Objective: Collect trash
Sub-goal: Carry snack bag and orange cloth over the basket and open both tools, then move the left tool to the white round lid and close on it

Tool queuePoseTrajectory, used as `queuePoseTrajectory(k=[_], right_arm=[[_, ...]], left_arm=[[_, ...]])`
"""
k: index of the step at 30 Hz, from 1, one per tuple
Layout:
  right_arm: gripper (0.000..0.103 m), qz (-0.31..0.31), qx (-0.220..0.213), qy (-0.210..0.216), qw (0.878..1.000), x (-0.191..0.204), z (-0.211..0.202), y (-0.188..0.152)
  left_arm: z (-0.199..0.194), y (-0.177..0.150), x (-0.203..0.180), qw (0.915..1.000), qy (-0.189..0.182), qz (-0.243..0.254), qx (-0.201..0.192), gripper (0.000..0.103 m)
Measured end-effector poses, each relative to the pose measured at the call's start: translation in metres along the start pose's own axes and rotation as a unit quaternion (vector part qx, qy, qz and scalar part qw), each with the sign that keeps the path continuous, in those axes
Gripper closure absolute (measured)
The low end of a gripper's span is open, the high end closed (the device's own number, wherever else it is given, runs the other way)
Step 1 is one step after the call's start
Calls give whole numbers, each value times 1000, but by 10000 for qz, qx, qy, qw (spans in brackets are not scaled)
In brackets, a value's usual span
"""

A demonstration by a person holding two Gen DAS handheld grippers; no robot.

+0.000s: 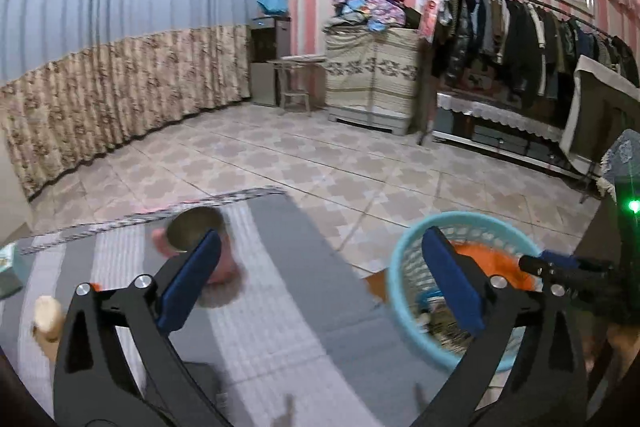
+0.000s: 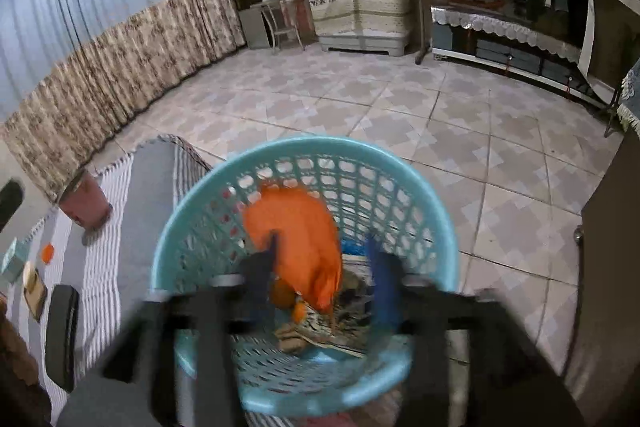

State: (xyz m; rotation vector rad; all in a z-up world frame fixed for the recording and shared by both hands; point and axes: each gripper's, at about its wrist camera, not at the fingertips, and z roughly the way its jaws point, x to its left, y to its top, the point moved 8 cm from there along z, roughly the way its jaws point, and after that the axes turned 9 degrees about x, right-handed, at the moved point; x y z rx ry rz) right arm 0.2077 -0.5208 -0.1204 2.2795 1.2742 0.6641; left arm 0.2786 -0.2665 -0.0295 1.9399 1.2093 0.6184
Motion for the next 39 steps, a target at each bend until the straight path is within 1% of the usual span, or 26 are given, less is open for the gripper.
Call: queuePoseTrajectory(k=[2,5,6,8,11,12,16,18,20,22,24,25,28,30,32,34,35,37,39], right_arm=[[27,25,-120,-66,9999,2,-1,1],[21,-14,-165,35,9999,12,-2,0],[20,-48,-203,-6,9998,16,-4,-1],[20,-201,-304,-102,9993,27,-9,-1],[18,-404,-441,-100,9982,46,-17,-4],[17,-493,-473,-107,9976,54,-20,-5],[17,-772,-555,-133,9954,84,-26,-13],[17,-901,-531,-82,9945,102,-26,-19],[17,-1003,-465,-20,9939,119,-24,-25],[17,-1081,-409,40,9933,132,-21,-28],[17,-1173,-372,58,9924,144,-19,-33],[17,-1225,-357,69,9918,149,-18,-35],[17,-1391,-308,41,9898,165,-15,-40],[17,-1451,-247,23,9891,173,-12,-43],[17,-1477,-181,32,9889,179,-9,-45],[17,-1533,-123,16,9881,188,-6,-49],[17,-1587,-95,-13,9873,193,-5,-51],[17,-1627,-73,-25,9867,202,-5,-53],[17,-1620,-28,73,9868,213,-4,-53]], left_arm=[[-10,-5,24,9999,134,-89,-3,6],[-22,-13,63,9990,347,-269,21,6],[-25,-16,74,9986,412,-314,36,5],[-29,-22,104,9974,594,-414,71,6],[-35,-36,159,9931,1014,-567,159,6],[-36,-40,171,9918,1099,-620,186,5],[-35,-64,237,9838,1508,-888,378,6],[-27,-77,266,9796,1654,-1004,548,6],[-18,-87,289,9761,1705,-1140,714,6],[-7,-96,305,9735,1662,-1281,904,6],[6,-104,320,9689,1674,-1443,1117,6],[10,-111,321,9680,1645,-1501,1159,6],[24,-117,329,9663,1639,-1494,1310,8],[30,-118,329,9673,1579,-1398,1411,19],[36,-116,329,9691,1534,-1270,1458,25],[43,-120,328,9694,1429,-1223,1575,35],[46,-122,329,9686,1369,-1226,1672,43],[46,-121,327,9699,1325,-1203,1654,43],[43,-120,325,9728,1229,-1172,1572,43]])
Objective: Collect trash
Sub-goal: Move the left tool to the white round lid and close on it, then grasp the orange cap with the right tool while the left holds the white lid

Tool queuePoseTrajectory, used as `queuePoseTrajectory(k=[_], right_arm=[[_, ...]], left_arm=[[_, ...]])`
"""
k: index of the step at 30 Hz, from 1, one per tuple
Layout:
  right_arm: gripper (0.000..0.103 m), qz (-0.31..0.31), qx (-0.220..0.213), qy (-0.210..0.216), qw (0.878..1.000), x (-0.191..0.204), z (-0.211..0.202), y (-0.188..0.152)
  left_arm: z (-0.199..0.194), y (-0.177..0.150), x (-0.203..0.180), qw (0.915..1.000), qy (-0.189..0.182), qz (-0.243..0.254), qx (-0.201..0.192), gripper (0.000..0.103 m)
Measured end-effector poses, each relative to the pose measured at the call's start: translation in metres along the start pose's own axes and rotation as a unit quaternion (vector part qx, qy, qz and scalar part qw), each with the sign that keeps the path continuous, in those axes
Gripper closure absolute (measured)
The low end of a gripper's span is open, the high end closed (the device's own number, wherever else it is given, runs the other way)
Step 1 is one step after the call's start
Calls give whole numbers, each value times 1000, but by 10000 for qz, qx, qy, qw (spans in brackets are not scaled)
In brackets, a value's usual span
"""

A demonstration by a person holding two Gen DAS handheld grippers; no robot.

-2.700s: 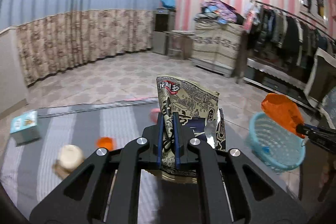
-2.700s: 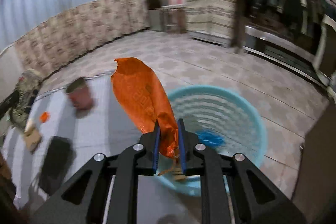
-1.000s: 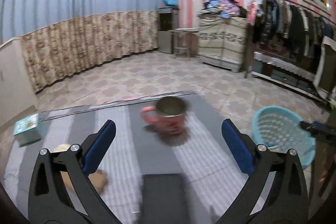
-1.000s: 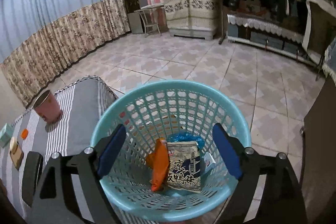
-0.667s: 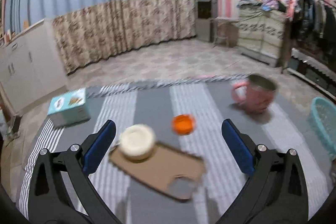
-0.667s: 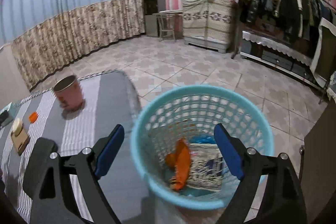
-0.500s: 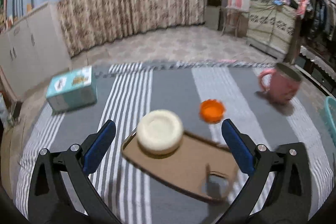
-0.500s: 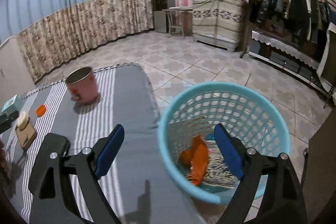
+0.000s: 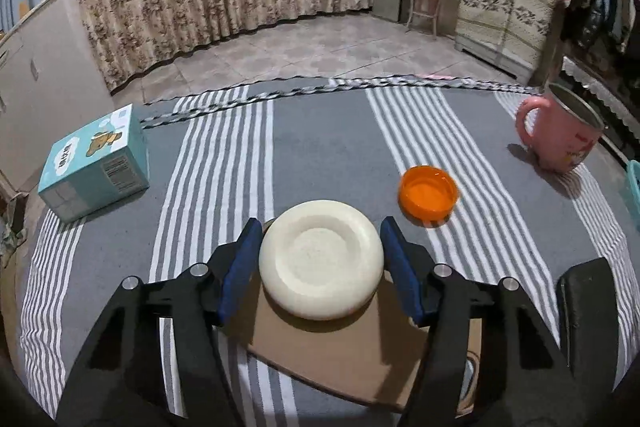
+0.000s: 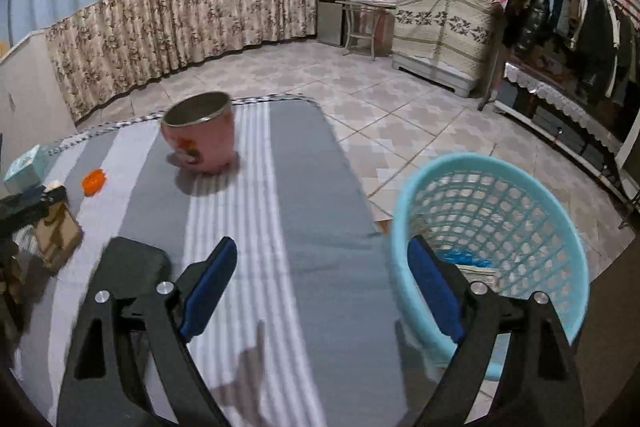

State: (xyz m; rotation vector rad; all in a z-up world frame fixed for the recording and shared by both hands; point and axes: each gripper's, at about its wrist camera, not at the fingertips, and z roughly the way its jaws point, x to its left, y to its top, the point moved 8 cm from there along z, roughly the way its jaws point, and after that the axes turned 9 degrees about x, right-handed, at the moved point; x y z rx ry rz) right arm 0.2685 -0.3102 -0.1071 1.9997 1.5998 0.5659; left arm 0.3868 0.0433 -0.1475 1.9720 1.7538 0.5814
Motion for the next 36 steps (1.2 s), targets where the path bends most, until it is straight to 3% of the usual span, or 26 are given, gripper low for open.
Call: queuePoseTrajectory(k=[10,15,19,21,30,32,36], right_arm=[[17,-486,-19,384,9981,105,7,27],[17,-648,90,653,9957,160,22,34],[17,-659,285,860,9937,200,40,39],[17,-784,387,838,9926,223,52,40],[18,-830,748,751,9909,267,89,41],[19,-926,805,684,9901,274,96,38],[34,-978,858,701,9890,276,102,33]], left_arm=[[-48,9,7,9965,288,283,-737,43],[-52,20,40,9955,428,58,-846,43],[-54,27,74,9949,338,-342,-886,43],[-52,27,86,9940,493,-415,-880,43],[-49,25,133,9899,737,-882,-832,43],[-47,26,138,9895,634,-1023,-807,43],[-42,26,140,9894,559,-1111,-748,43]])
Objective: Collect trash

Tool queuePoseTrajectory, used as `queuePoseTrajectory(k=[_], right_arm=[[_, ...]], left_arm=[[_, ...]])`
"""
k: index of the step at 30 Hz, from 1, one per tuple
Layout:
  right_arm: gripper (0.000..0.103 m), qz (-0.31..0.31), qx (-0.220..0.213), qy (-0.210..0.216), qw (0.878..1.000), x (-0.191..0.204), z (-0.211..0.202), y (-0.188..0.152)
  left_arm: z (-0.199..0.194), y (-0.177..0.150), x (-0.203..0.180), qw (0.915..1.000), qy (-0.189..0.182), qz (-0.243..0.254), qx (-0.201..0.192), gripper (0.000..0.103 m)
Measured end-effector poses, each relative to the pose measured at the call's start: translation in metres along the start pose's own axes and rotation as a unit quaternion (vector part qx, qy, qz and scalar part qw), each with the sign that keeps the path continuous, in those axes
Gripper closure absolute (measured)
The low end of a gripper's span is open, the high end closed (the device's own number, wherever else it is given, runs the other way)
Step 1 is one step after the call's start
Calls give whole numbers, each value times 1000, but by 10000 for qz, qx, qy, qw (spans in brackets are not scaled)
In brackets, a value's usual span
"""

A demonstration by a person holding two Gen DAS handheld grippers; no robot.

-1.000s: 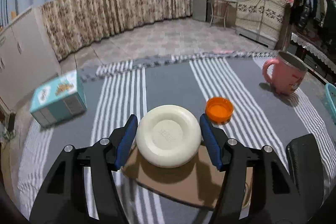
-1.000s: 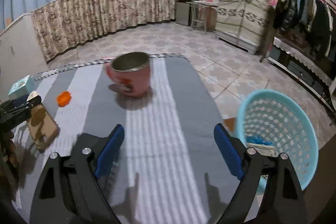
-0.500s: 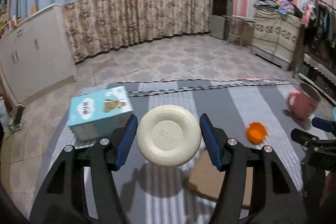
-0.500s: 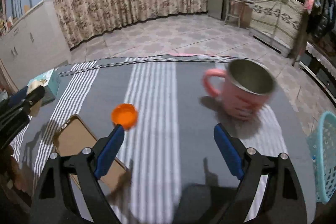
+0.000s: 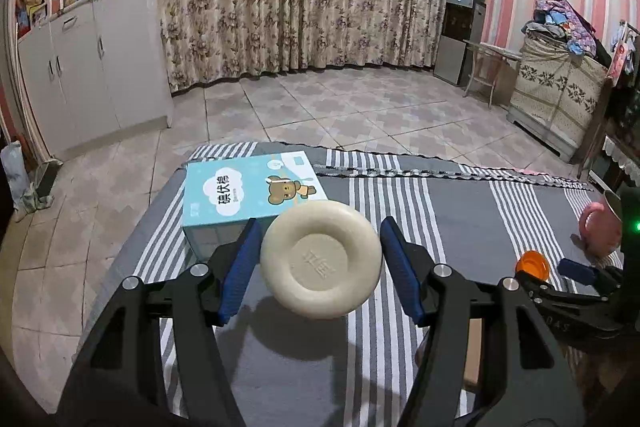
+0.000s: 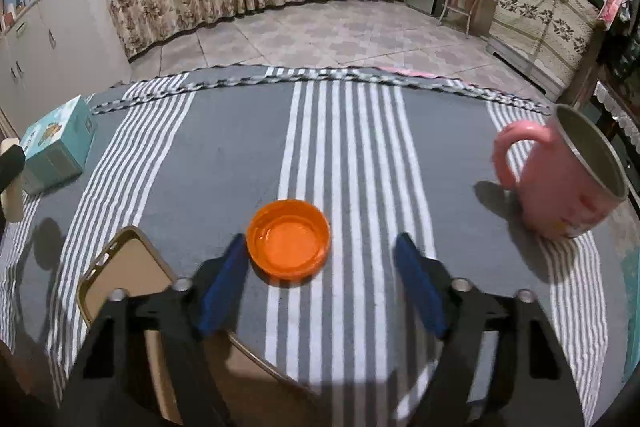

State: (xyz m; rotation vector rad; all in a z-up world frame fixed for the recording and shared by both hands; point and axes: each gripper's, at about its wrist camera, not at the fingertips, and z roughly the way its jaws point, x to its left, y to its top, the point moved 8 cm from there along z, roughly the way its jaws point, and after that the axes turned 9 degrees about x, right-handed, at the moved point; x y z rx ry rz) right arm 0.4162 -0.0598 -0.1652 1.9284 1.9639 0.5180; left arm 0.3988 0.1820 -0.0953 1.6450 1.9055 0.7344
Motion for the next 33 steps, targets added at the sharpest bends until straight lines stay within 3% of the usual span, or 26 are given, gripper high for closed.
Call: queuePoseTrajectory(k=[1,3,4,6,8,10,12,17,19,20,21,26,33], right_arm=[[37,0,-27,-3,10000,1,0,1],[59,-83,-31,87,9999,3,-3,3],[63,-153,-19,138,9998,6,-4,3],[63,-292,-44,128,9995,9,-10,3],[63,-284,-153,152,9994,5,-21,3],[63,-240,-206,241,9992,-1,-31,0],[63,-197,-300,312,9989,-14,-48,-6],[63,-183,-485,223,9984,-58,-90,-28],[63,-197,-515,94,9984,-79,-102,-39],[63,-215,-522,-10,9984,-92,-108,-47],[63,-217,-523,-84,9984,-103,-112,-52],[63,30,-629,-388,9973,-172,-136,-84],[63,594,-681,-656,9937,-249,-146,-111]], left_arm=[[0,-1,-1,10000,2,10,11,43],[0,-3,-3,10000,-46,14,0,44],[0,-3,-4,10000,-81,11,-2,44],[1,-5,-6,9999,-136,1,26,48],[3,-7,-8,9998,-188,18,95,65],[6,-9,-11,9995,-262,23,162,66],[7,-12,-17,9992,-340,81,188,76],[11,-22,-22,9991,-142,245,319,77],[9,-22,-16,9993,-195,89,322,60],[7,-22,-10,9994,-174,-40,312,41],[4,-22,-4,9994,-104,-160,286,31],[7,-28,10,9982,-132,-379,455,16],[46,-32,-6,9952,-25,-332,916,14]])
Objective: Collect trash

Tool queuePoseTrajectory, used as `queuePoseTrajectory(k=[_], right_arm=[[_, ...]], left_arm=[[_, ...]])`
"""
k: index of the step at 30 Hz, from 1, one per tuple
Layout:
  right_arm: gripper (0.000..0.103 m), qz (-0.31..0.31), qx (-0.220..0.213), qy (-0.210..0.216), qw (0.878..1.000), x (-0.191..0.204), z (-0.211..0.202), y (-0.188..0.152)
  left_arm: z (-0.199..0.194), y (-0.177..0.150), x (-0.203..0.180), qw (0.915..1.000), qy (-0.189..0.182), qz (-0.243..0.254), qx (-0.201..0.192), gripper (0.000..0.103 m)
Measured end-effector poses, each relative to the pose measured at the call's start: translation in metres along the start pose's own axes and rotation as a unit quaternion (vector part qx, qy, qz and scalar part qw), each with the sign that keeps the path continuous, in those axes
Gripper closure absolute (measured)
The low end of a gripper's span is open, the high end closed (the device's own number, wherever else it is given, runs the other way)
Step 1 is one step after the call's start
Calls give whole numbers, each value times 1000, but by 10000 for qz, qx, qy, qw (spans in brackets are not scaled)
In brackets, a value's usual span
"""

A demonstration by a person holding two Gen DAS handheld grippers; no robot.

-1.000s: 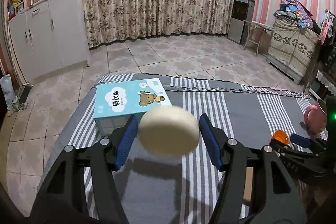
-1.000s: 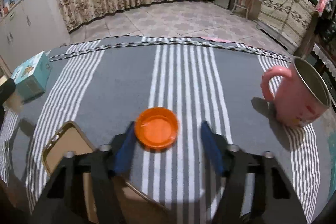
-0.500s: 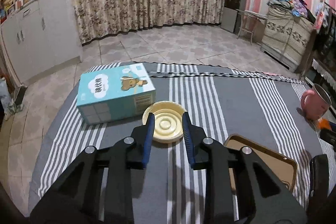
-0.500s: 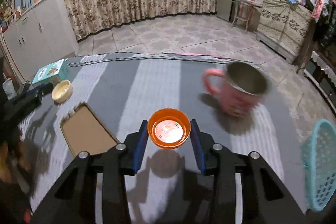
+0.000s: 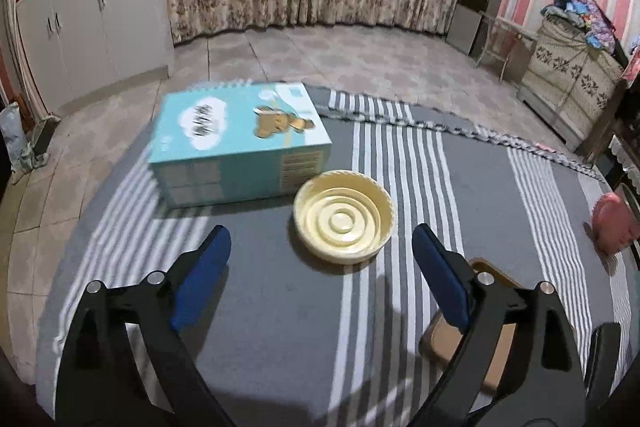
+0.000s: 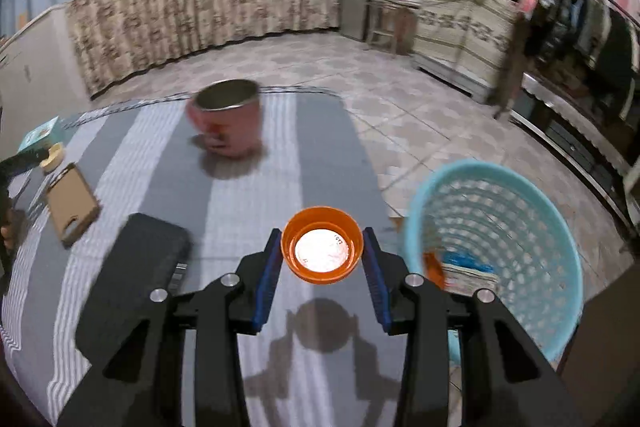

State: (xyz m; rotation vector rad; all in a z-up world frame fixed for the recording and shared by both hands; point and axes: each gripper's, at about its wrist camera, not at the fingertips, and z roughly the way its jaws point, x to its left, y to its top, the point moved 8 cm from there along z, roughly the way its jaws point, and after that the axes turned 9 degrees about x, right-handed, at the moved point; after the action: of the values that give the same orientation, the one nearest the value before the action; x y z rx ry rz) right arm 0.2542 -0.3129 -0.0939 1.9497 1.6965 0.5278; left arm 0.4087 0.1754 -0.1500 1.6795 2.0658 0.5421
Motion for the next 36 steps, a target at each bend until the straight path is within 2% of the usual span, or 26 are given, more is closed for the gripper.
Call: queuePoseTrajectory(k=[3,7,9,10,11,14,17,22,26,29,31,34,36], right_arm=[[63,345,1,140,9993,-21,2,3],[63,421,-75,84,9990,-35,3,4],[63,536,-49,168,9984,-42,6,4],[63,574,-48,184,9982,-44,7,3],[63,597,-60,176,9980,-49,5,1],[63,675,-94,162,9975,-63,2,-2],[63,770,-82,100,9969,-81,2,-5],[63,1177,-47,116,9930,-133,4,-13],[63,1515,20,177,9883,-163,9,-23],[63,1663,-19,148,9860,-179,9,-26],[63,1659,-76,-63,9861,-191,6,-28],[63,1661,-120,-315,9855,-206,4,-30],[63,1806,-165,-276,9830,-217,2,-31]], left_arm=[[17,4,-3,9996,202,82,198,14],[30,6,-5,9986,320,115,400,16],[33,5,-9,9981,383,195,433,30],[33,6,-12,9980,409,243,415,32],[32,6,-13,9980,411,276,398,43],[24,3,-18,9975,523,336,327,43],[0,-2,-34,9983,416,390,115,43],[-68,-11,-101,9945,54,871,-578,43],[-107,-27,-181,9866,-325,1274,-968,43],[-122,-49,-253,9792,-799,1594,-963,43],[-130,-70,-305,9719,-1089,1857,-949,43],[-134,-100,-370,9590,-1374,2317,-876,43],[-136,-124,-411,9494,-1567,2591,-839,43]])
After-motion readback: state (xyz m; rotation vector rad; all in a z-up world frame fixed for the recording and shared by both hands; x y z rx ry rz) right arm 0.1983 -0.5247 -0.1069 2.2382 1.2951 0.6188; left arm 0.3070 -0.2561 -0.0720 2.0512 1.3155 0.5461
